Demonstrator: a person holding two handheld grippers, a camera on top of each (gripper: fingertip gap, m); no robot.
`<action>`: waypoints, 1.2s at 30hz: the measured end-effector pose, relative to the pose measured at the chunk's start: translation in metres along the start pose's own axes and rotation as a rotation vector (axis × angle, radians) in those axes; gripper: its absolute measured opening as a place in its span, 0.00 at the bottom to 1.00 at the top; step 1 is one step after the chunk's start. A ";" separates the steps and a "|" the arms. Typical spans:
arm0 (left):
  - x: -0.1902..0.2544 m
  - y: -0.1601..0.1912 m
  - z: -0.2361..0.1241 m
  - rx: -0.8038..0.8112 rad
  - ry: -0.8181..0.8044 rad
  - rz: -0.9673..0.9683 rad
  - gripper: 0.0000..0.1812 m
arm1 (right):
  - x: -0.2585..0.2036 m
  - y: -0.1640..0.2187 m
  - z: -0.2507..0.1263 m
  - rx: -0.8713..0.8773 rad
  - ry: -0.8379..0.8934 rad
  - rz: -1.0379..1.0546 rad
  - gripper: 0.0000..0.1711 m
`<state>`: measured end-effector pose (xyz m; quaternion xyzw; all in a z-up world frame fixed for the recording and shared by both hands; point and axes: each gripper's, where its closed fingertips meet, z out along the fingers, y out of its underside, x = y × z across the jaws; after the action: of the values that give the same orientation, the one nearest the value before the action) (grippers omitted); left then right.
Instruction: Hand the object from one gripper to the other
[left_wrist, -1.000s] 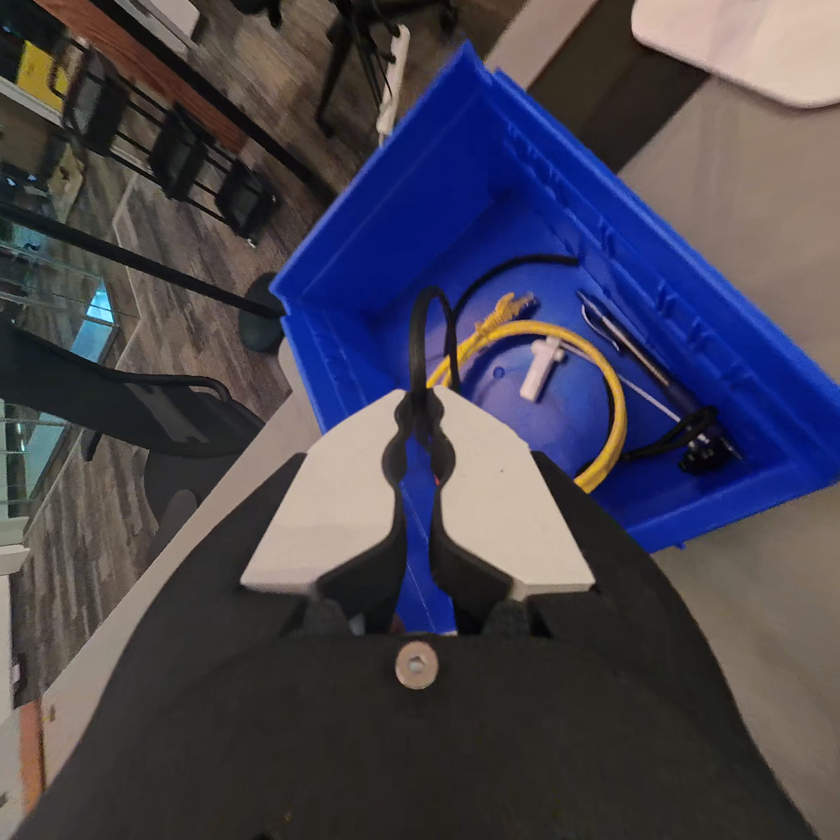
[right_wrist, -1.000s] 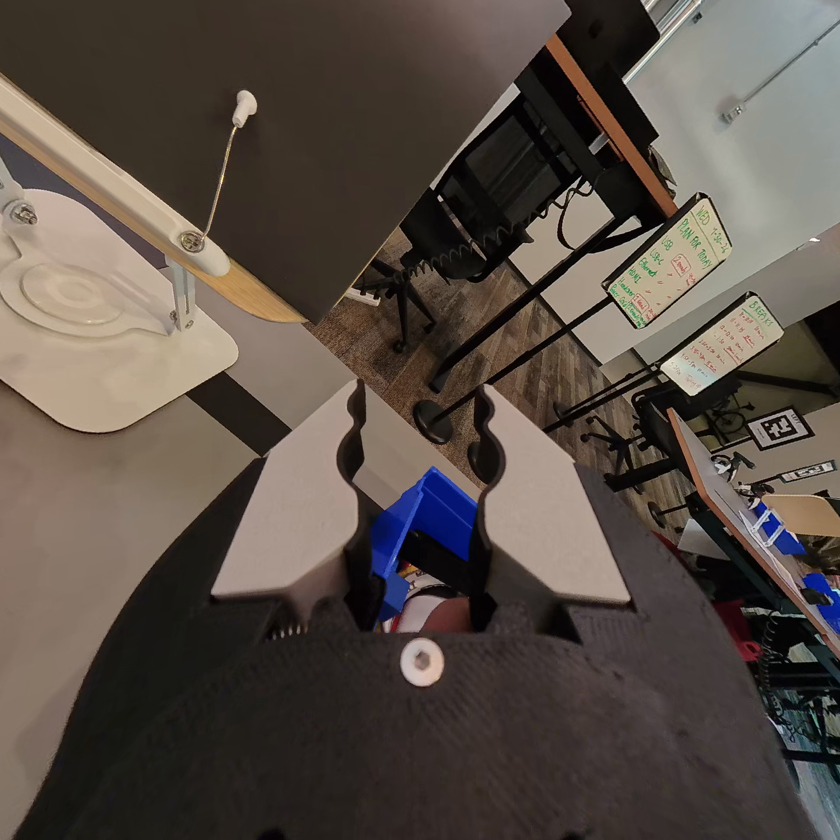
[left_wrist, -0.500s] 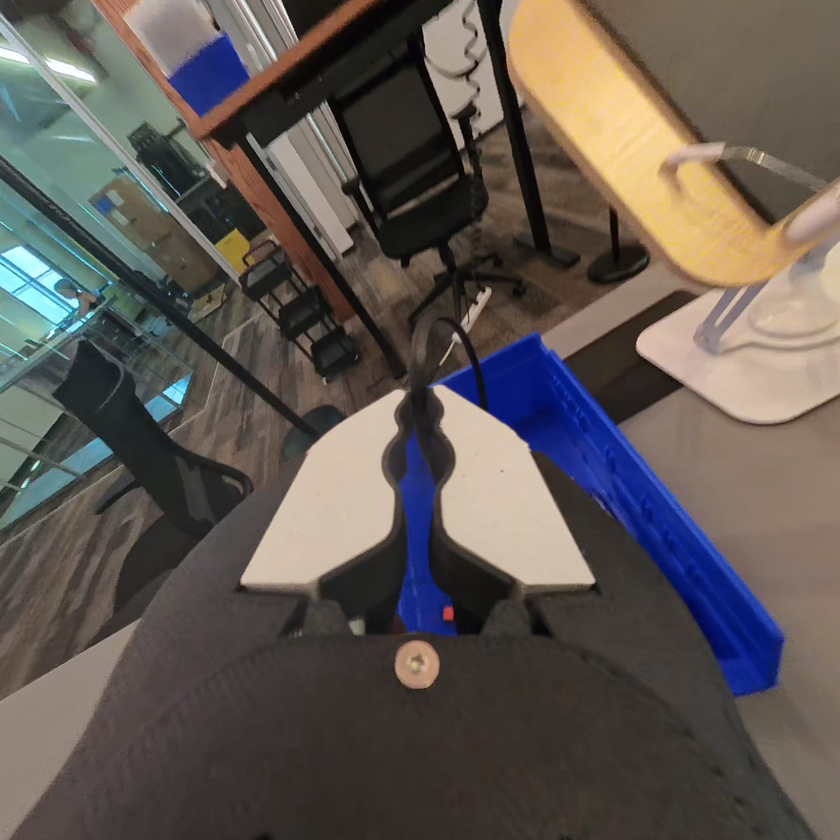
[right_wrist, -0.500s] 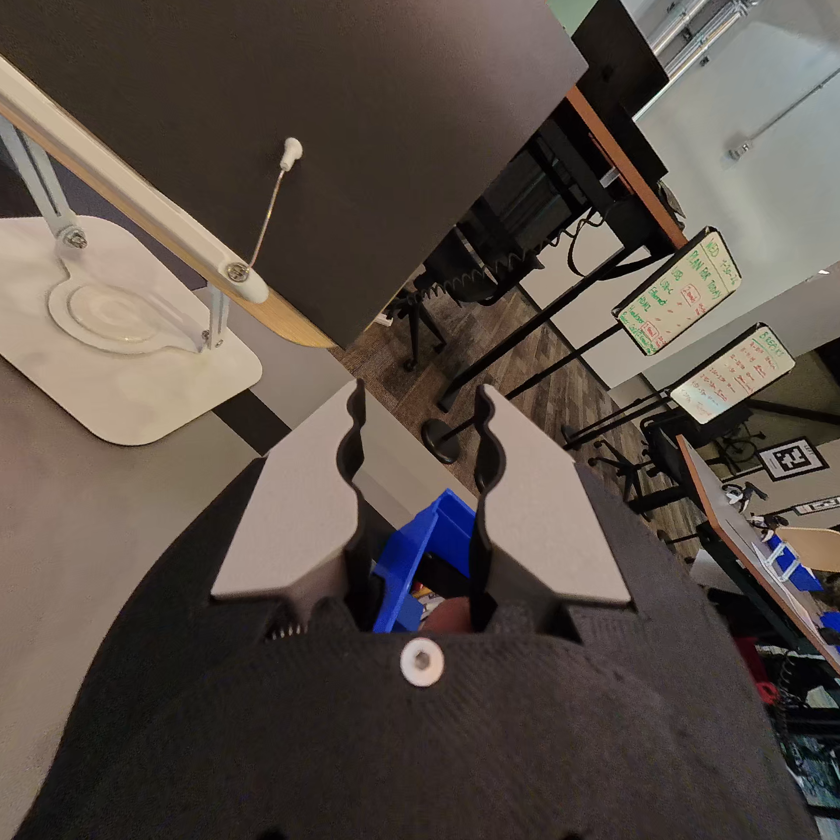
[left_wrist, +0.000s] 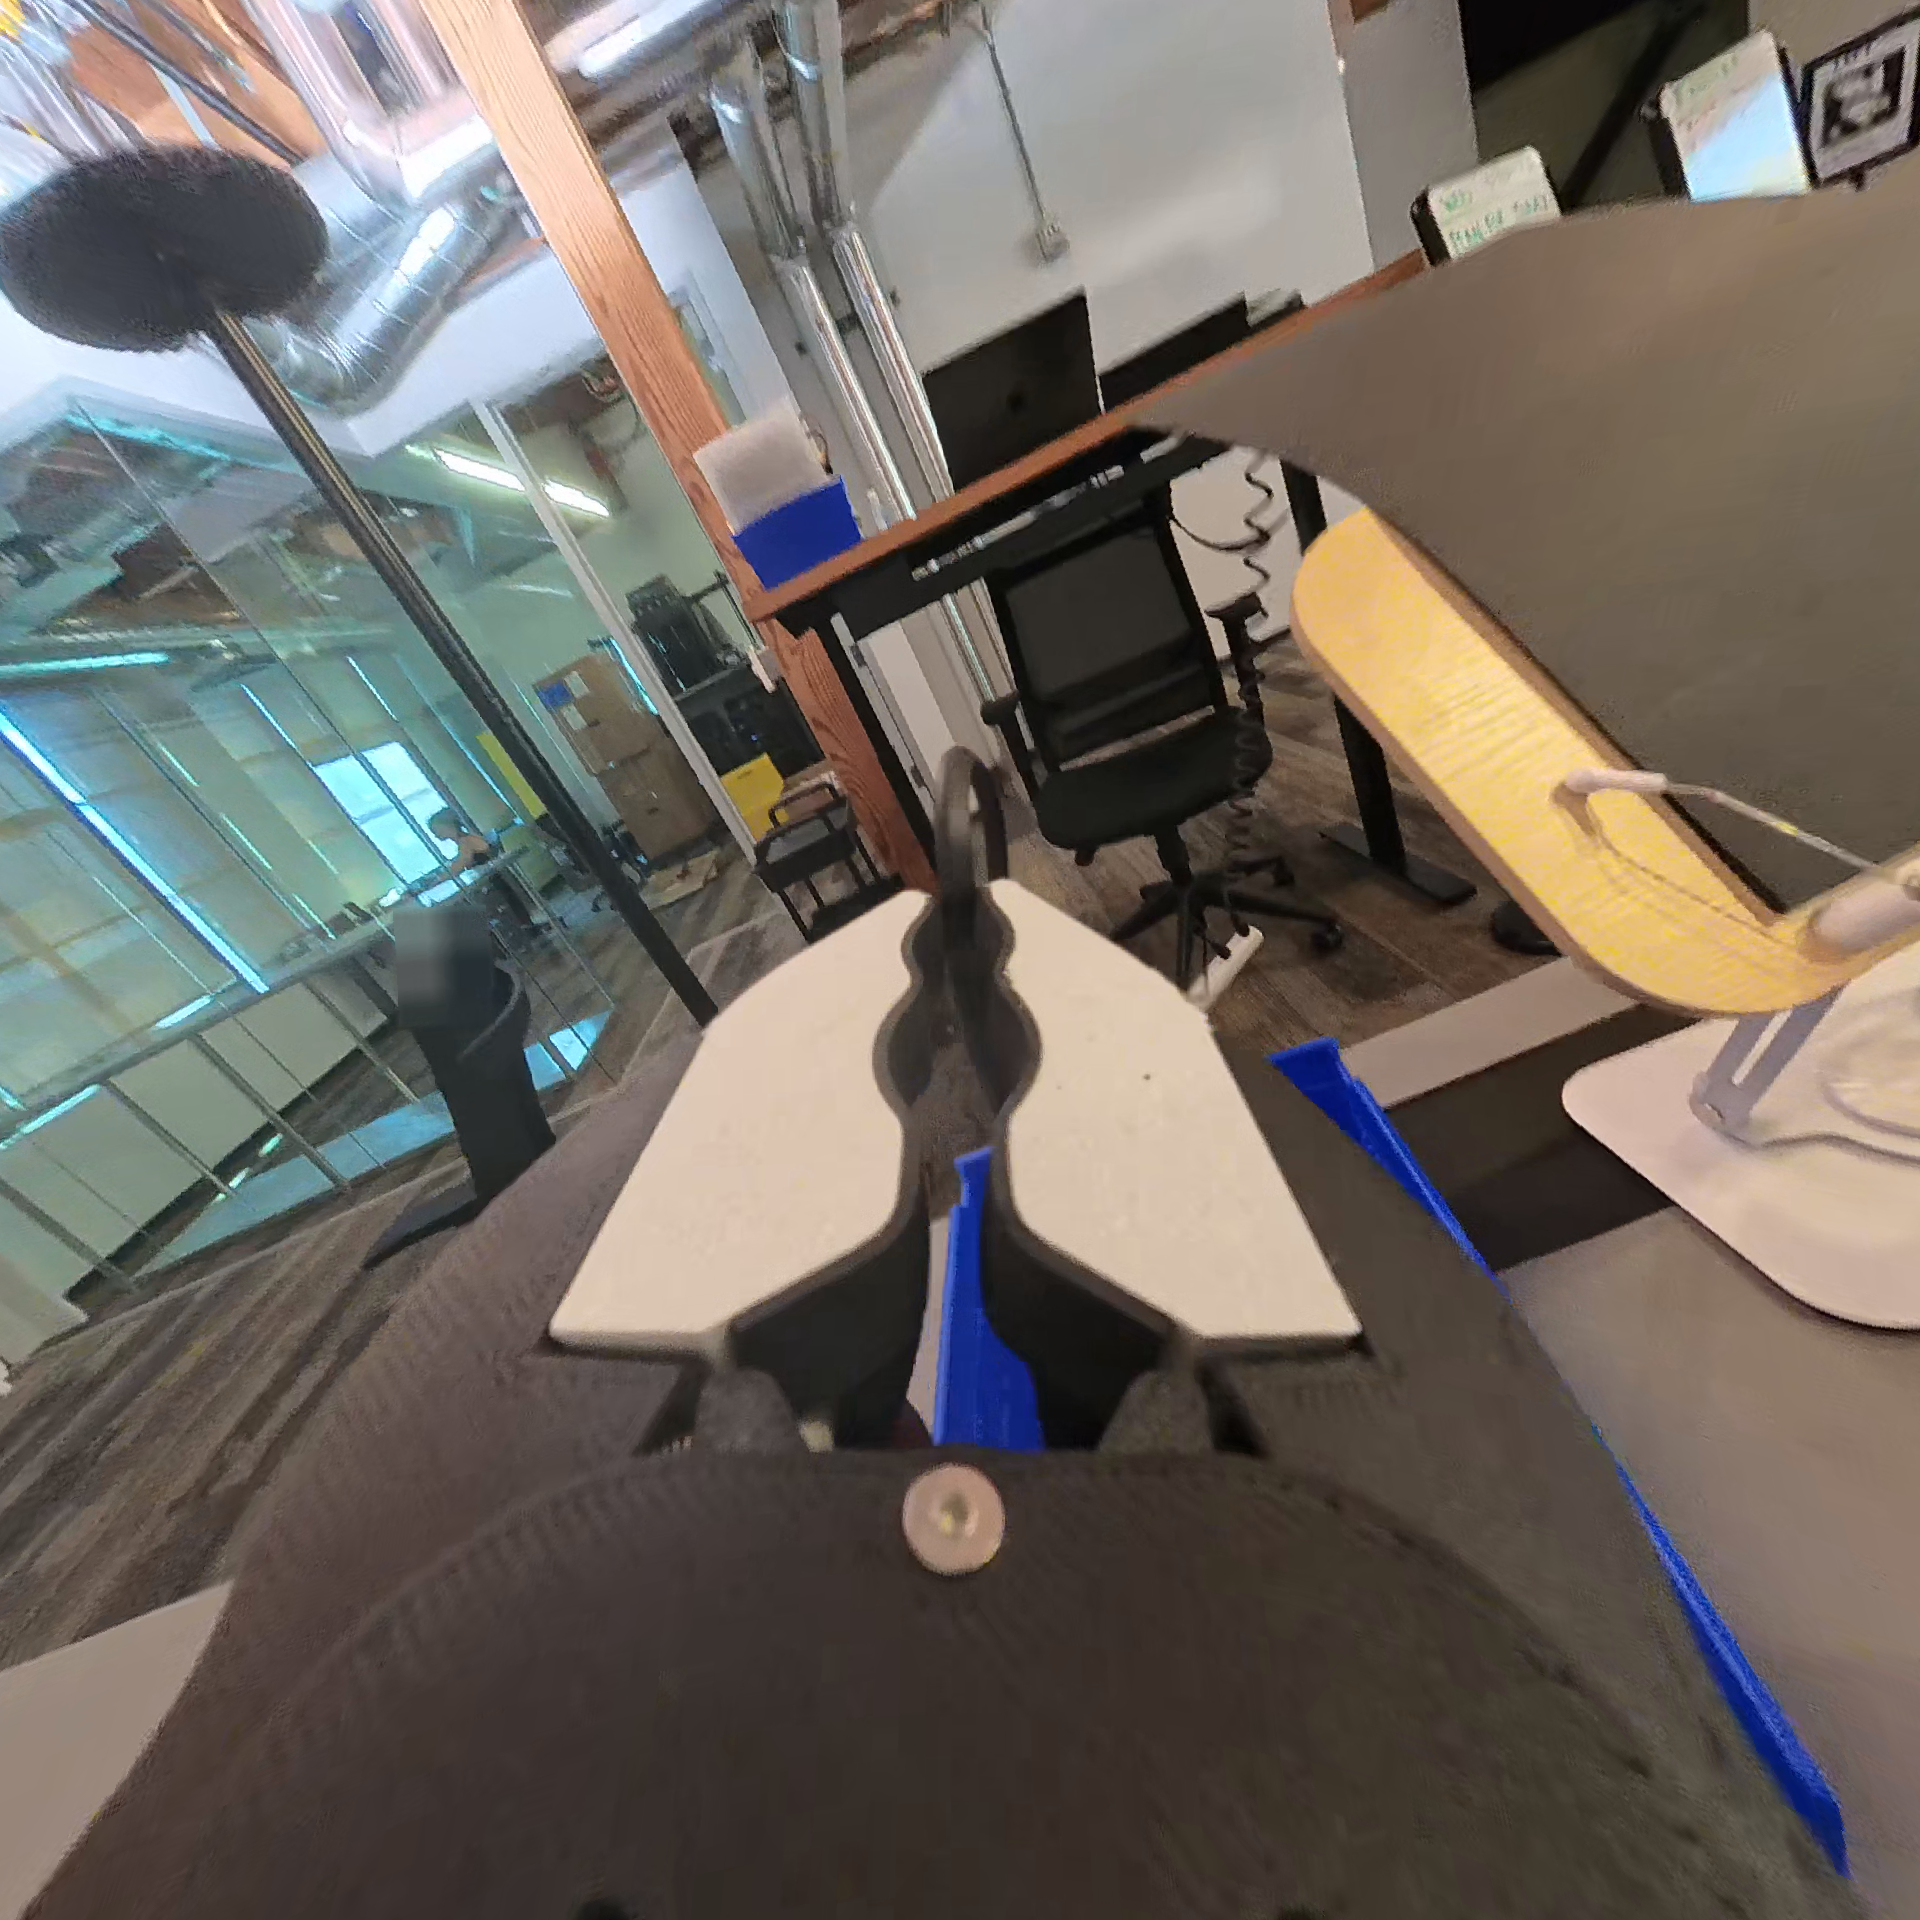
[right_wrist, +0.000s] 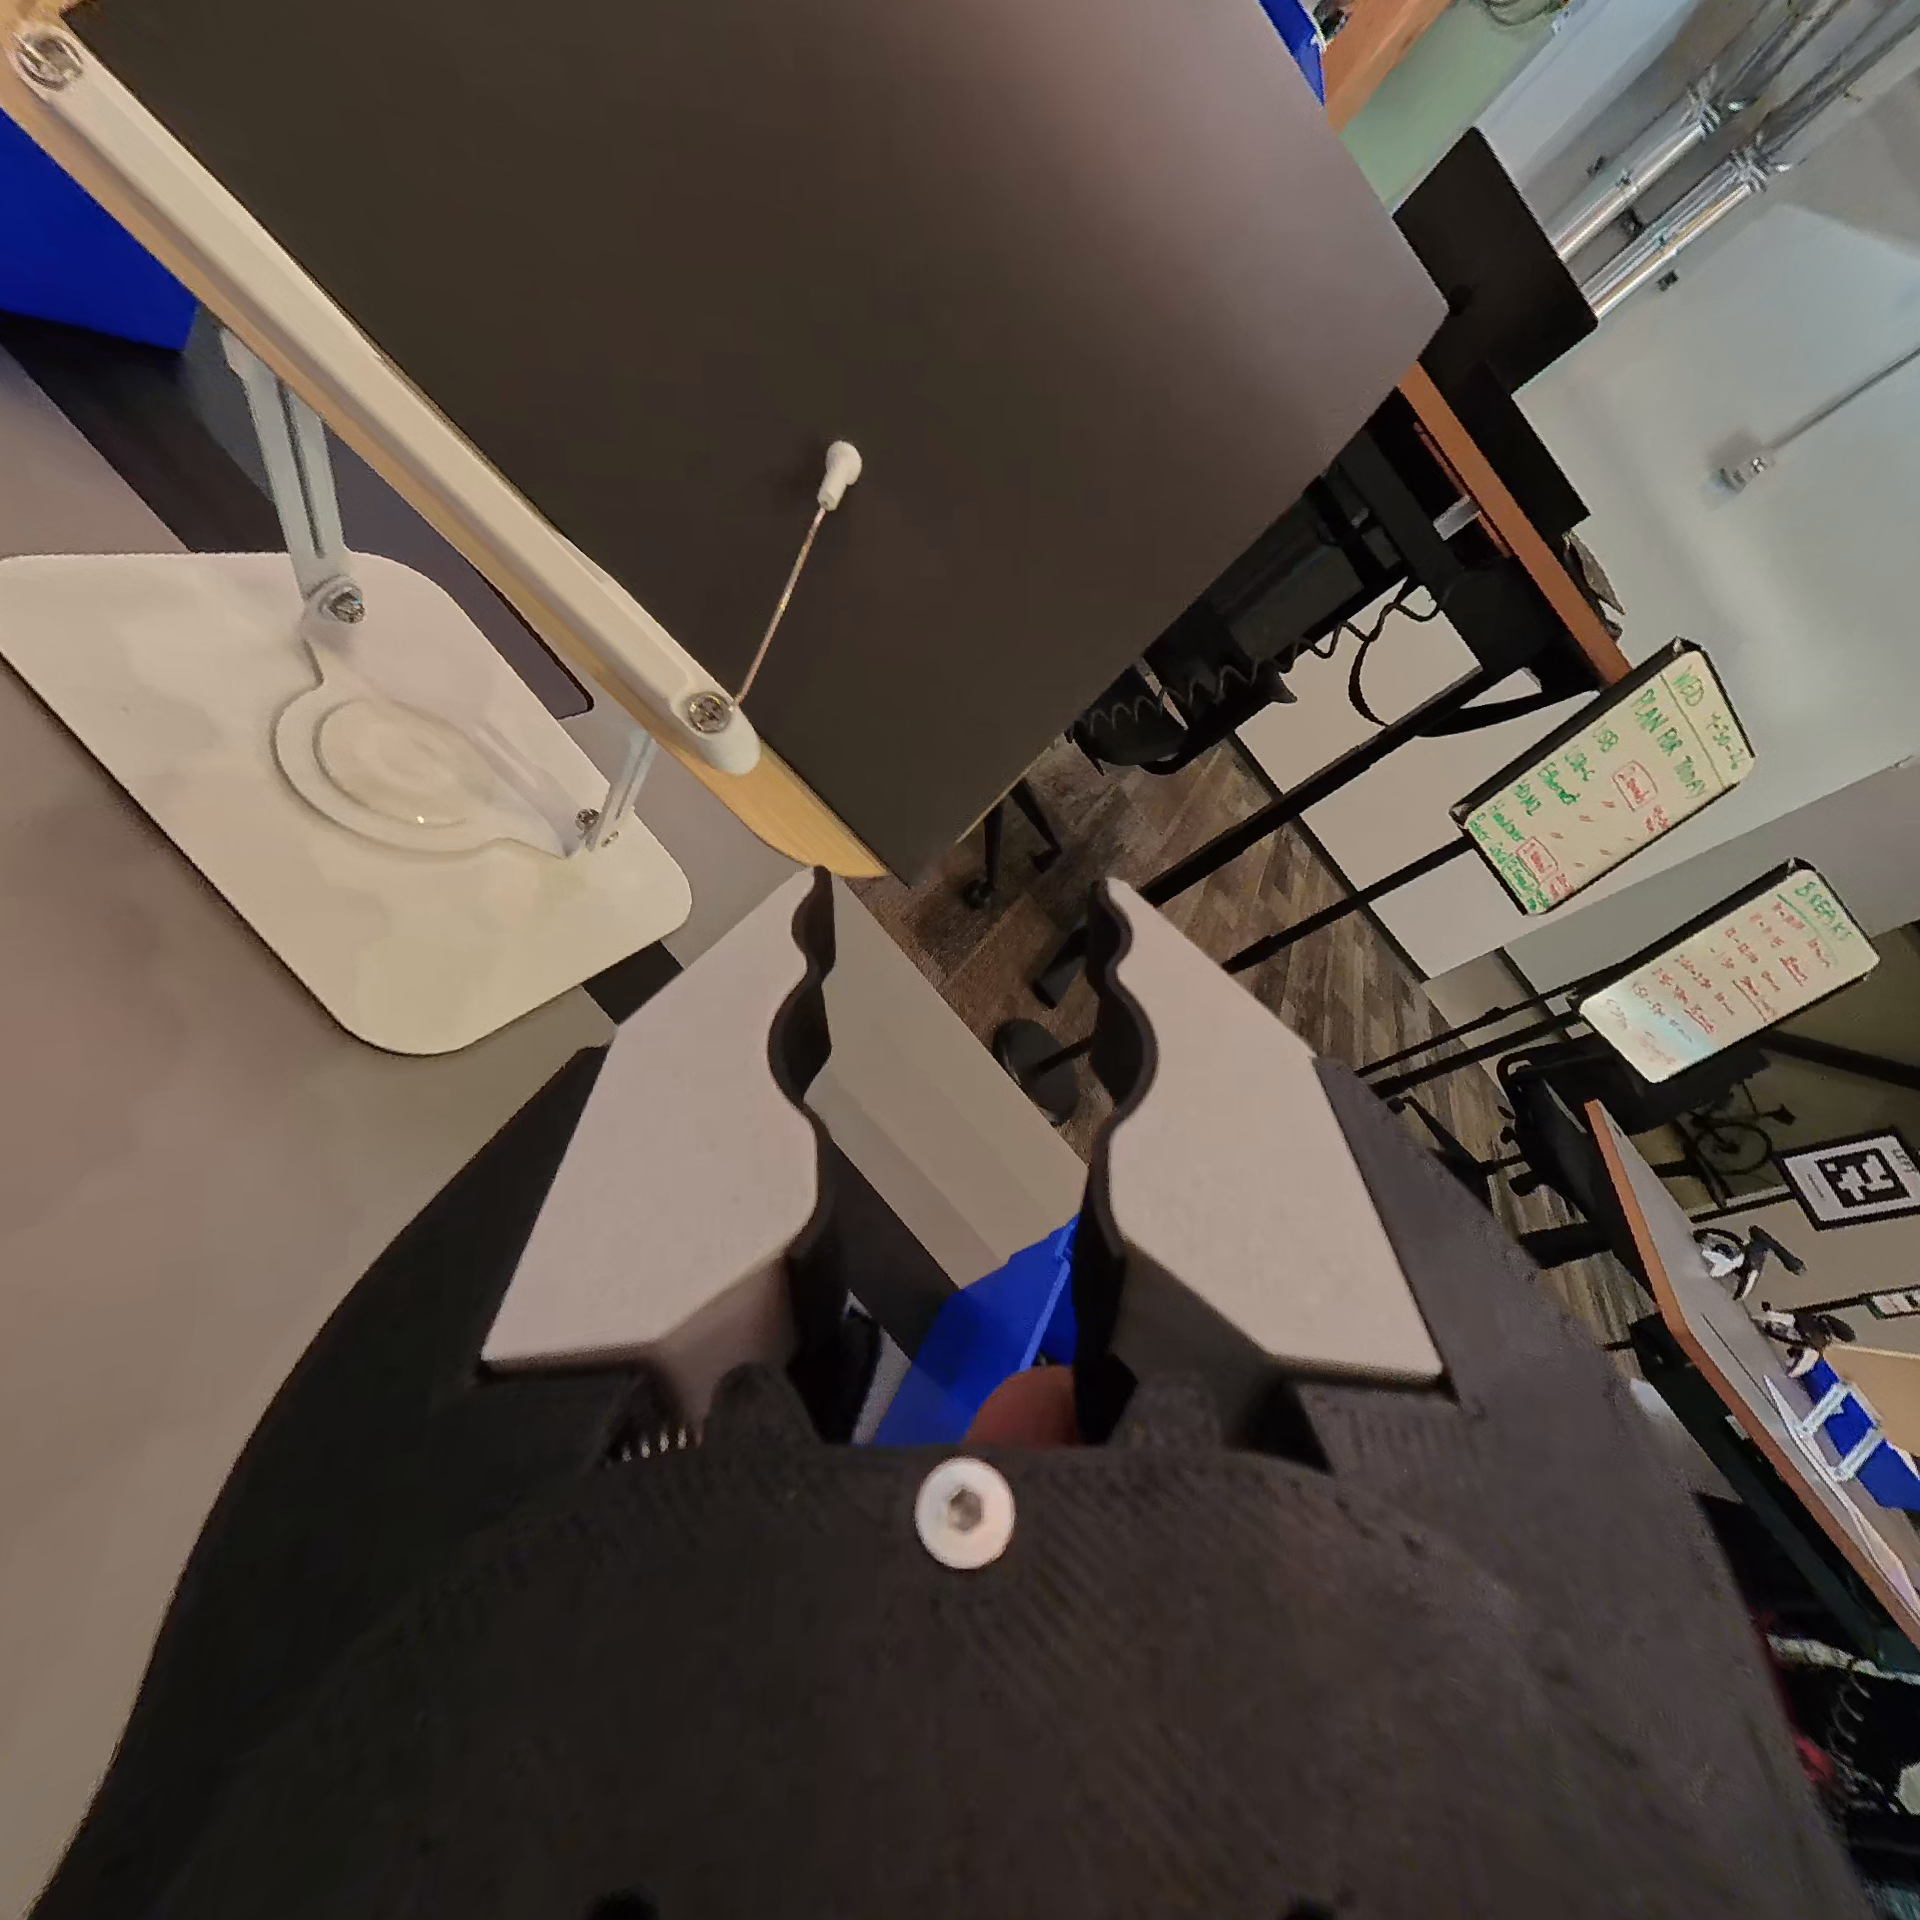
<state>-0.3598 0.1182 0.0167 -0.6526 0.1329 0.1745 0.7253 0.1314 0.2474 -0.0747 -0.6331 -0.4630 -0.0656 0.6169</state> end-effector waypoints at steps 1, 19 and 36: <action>0.000 -0.006 -0.002 0.025 -0.009 0.000 0.02 | -0.002 -0.002 0.000 0.007 -0.005 -0.002 0.27; 0.028 0.059 0.027 -0.203 0.133 0.088 0.03 | -0.038 -0.016 0.007 0.035 -0.079 -0.041 0.27; 0.089 0.231 0.062 -0.659 0.353 0.087 0.07 | -0.051 -0.015 0.010 0.026 -0.109 -0.050 0.27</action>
<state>-0.3799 0.2075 -0.2218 -0.8646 0.2203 0.1234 0.4344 0.0879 0.2274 -0.0998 -0.6160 -0.5123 -0.0402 0.5971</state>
